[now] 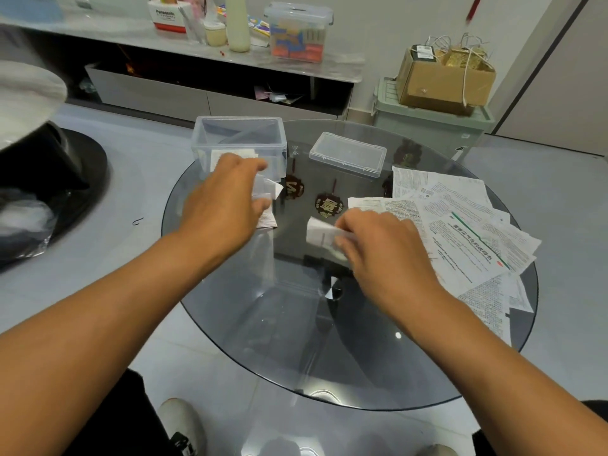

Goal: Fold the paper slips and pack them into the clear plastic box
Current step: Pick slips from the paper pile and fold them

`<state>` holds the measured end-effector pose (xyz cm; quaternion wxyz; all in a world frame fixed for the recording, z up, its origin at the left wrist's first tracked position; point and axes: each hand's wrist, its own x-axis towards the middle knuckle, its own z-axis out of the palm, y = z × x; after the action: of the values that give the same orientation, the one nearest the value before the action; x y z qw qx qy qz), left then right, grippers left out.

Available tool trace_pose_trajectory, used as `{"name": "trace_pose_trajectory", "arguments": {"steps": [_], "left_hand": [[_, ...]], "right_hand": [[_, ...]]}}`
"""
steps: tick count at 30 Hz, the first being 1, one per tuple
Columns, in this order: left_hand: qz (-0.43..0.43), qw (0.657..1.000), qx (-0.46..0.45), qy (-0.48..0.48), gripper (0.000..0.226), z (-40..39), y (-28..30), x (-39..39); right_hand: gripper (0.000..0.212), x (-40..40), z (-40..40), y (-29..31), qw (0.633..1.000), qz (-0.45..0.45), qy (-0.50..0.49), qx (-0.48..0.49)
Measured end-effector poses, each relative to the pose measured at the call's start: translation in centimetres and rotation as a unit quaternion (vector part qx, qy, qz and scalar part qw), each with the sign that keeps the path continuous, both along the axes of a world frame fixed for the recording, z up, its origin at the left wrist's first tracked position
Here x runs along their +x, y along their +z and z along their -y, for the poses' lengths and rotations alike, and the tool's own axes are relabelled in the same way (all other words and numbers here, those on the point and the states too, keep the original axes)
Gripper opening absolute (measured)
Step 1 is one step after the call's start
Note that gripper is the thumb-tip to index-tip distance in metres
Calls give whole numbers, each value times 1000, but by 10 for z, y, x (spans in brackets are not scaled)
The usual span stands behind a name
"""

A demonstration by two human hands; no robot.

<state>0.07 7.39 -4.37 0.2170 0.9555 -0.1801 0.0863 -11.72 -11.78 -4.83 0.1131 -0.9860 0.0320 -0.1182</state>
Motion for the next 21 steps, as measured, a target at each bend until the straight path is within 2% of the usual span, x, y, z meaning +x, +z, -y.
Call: {"name": "trace_pose_trajectory", "arguments": {"steps": [2,5,8,10,12,14,16,18,21], "left_hand": [[-20,998,47,26,47,-8,-4,10],[-40,997,63,10,26,-12,-12,13],[-49,998,27,-7,10,-10,-9,9],[-93,992,-79,-11,12,-4,-3,7],[-181,958,-221,0,16,1,0,8],[-288,893,-346,9,26,3,2,6],[-360,834,-418,3,27,6,1,3],[-388,815,-430,-16,23,11,1,-5],[-404,814,-415,-51,12,21,0,-21]], "right_hand": [[15,4,-6,-8,998,-45,16,-40],[19,6,-7,-15,997,-68,24,-11],[15,6,-5,-12,992,-39,11,121],[17,6,-3,-10,974,-24,-6,224],[15,7,-2,-8,949,-3,-18,316],[12,9,-2,-7,915,16,-21,403],[11,10,-3,-6,878,16,-17,479],[13,10,-8,-7,850,9,-6,527],[16,9,-15,-11,820,17,-20,572]]}}
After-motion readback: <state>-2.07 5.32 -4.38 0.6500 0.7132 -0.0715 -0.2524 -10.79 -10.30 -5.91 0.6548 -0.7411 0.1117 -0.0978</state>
